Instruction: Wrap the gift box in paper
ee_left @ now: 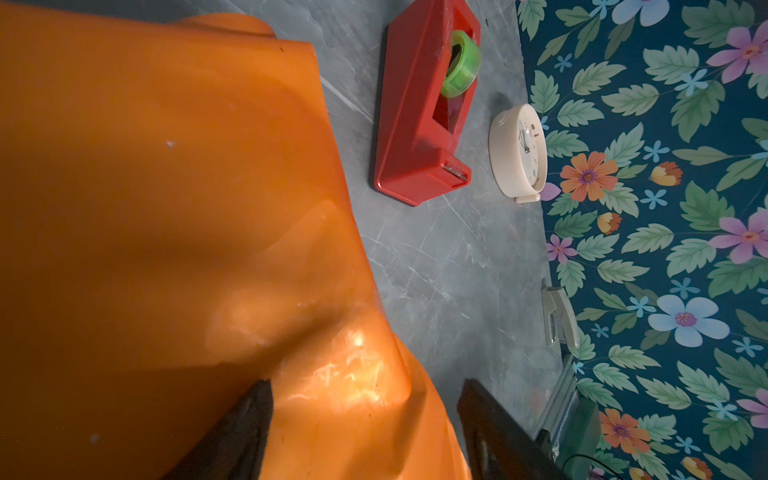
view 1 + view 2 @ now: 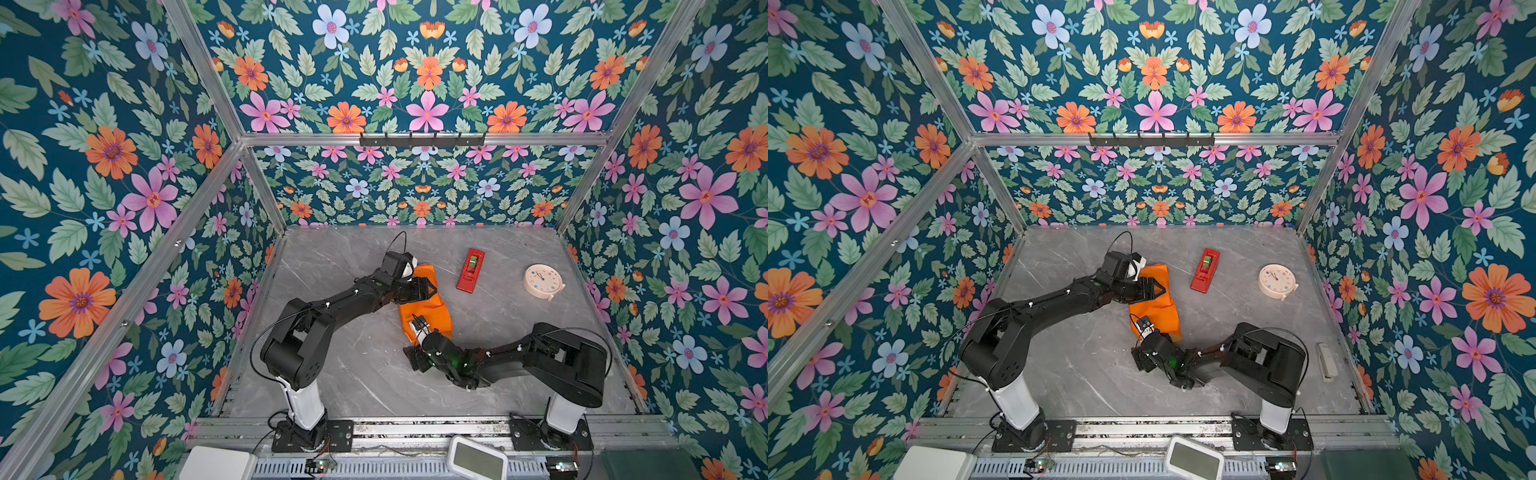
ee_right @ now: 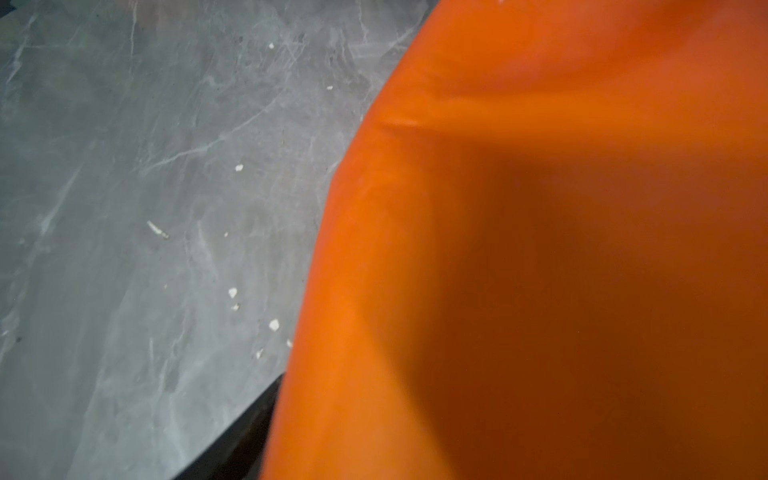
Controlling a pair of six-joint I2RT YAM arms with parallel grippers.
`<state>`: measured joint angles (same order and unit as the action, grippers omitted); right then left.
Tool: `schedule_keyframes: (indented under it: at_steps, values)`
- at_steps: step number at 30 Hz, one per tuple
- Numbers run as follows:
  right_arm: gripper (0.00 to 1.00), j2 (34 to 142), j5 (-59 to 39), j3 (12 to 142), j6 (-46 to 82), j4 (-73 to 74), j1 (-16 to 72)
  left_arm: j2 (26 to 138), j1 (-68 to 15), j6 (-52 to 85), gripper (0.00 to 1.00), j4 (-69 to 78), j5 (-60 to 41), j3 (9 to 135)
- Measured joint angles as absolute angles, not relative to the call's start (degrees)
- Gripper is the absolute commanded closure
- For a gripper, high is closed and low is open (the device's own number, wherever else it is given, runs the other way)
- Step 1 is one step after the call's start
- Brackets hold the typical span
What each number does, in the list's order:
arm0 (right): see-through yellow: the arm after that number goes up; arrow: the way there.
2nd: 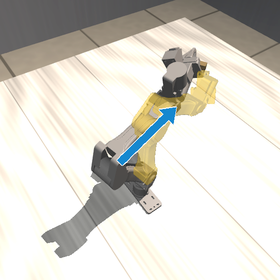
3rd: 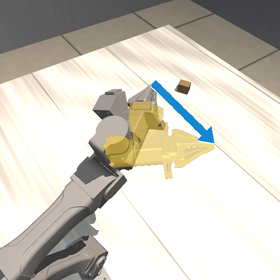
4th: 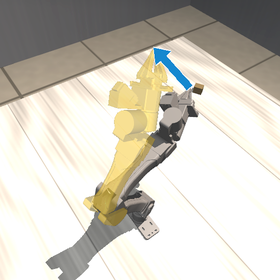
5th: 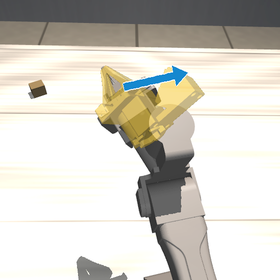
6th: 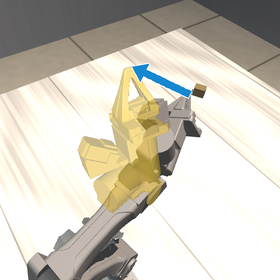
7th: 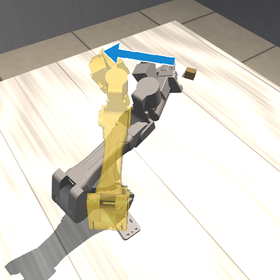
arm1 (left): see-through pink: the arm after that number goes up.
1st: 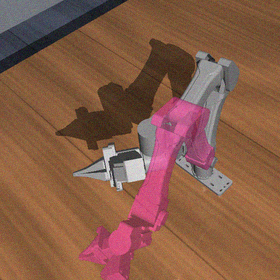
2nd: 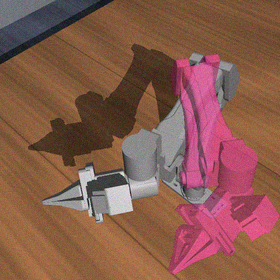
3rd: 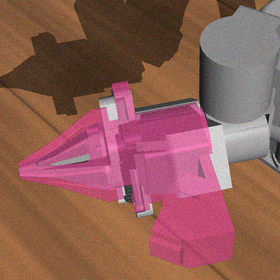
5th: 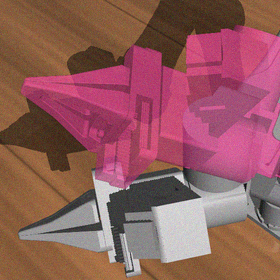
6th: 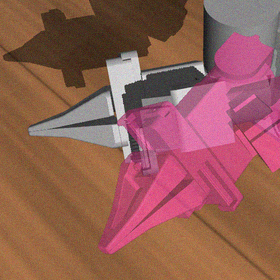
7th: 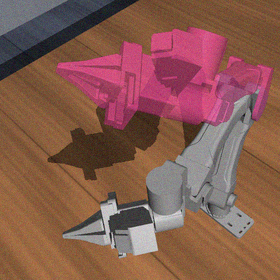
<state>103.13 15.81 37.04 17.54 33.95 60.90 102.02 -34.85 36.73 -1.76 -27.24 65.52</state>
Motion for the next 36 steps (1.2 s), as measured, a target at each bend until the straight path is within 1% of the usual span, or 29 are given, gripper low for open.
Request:
schedule_keyframes:
  at_steps: [5,15,21,25,29,32,36]
  values:
    - [0.28,105.56,15.79,37.04,16.36,38.87,60.99,102.15,-34.72,35.77,0.26,-1.69,-27.40,65.49]
    - [0.43,105.49,6.81,35.88,16.14,43.44,61.32,102.76,-34.46,35.07,0.26,-0.82,-27.29,65.34]
    - [0.47,106.06,3.22,35.81,16.34,45.80,61.32,103.18,-34.39,34.50,0.26,-0.47,-27.29,65.34]
    - [0.47,105.10,1.89,34.15,17.45,46.96,61.28,103.28,-34.35,34.50,0.26,-0.58,-27.35,65.49]
    - [0.48,99.24,1.87,30.24,18.74,46.00,61.32,103.28,-34.24,34.48,0.25,-0.91,-27.51,65.80]
    - [0.48,90.91,2.48,27.64,19.68,41.32,61.04,103.50,-34.26,34.48,0.22,-2.52,-27.66,67.35]
    - [0.47,76.86,2.17,26.17,21.30,30.09,58.37,103.24,-34.22,34.46,0.16,-6.98,-25.87,71.16]
